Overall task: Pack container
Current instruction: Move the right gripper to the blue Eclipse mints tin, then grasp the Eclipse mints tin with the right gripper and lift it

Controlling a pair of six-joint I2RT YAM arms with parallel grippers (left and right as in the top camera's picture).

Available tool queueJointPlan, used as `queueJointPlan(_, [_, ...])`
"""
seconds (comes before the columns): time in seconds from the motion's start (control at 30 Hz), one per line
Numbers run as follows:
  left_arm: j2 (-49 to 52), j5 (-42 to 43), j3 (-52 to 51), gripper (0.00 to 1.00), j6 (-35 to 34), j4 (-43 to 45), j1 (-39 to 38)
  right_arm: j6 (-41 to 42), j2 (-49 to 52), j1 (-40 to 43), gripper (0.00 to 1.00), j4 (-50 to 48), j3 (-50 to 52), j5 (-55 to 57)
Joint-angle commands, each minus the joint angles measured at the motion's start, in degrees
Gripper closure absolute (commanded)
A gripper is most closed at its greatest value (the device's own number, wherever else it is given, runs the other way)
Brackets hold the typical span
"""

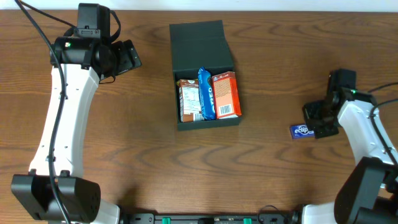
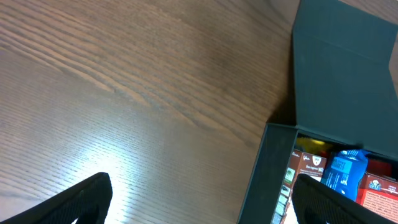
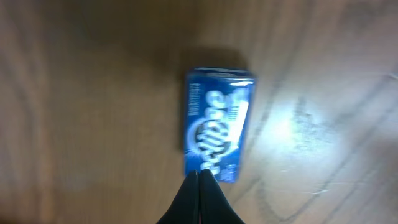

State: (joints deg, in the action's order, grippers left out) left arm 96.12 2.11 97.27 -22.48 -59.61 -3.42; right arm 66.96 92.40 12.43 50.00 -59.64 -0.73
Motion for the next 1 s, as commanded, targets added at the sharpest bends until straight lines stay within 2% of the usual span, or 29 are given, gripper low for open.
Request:
queueJointPlan(0.0, [-0.3,-1.0,1.1,0.07,-0.3,-0.2,0.4,4.2,-0.4,-0.4,0.78,0.1,1.1,3.7])
queueJointPlan(0.03, [-0.3,-1.0,1.1,0.06,-0.3,-0.2,0.4,4.2,-0.4,-0.4,0.61,0.2,1.3,3.8])
queueJointPlan(0.07, [-0.3,-1.0,1.1,0.06,-0.3,-0.2,0.4,4.1,-0.4,-0.4,0.53,0.6,1.3,4.4])
queueJointPlan(0.1, [-0.3,-1.0,1.1,0.04,-0.3,-0.2,0.4,4.1,-0.4,-0.4,0.52,0.6,1.4,4.8])
queueJointPlan(0.27, [-0.3,-1.0,1.1,0.03,-0.2,-0.2,0.4,3.6,-0.2,-0.4,0.43,0.1,1.4,5.3])
queueJointPlan(0.4, [-0.3,-1.0,1.1,0.03,-0.3,-0.2,0.4,0.7,1.5,-0.4,0.44,-0.5,1.4,5.4])
queueJointPlan(0.6, [-0.3,-1.0,1.1,0.02,-0.2,-0.2,0.4,0.7,5.6,-0.4,0.47,-3.7,1.4,3.4])
queueJointPlan(0.97, [-0.3,-1.0,1.1,0.02,-0.3,-0.1,0.4,-1.0,8.9,-0.4,0.46,-5.9,1.4,1.1])
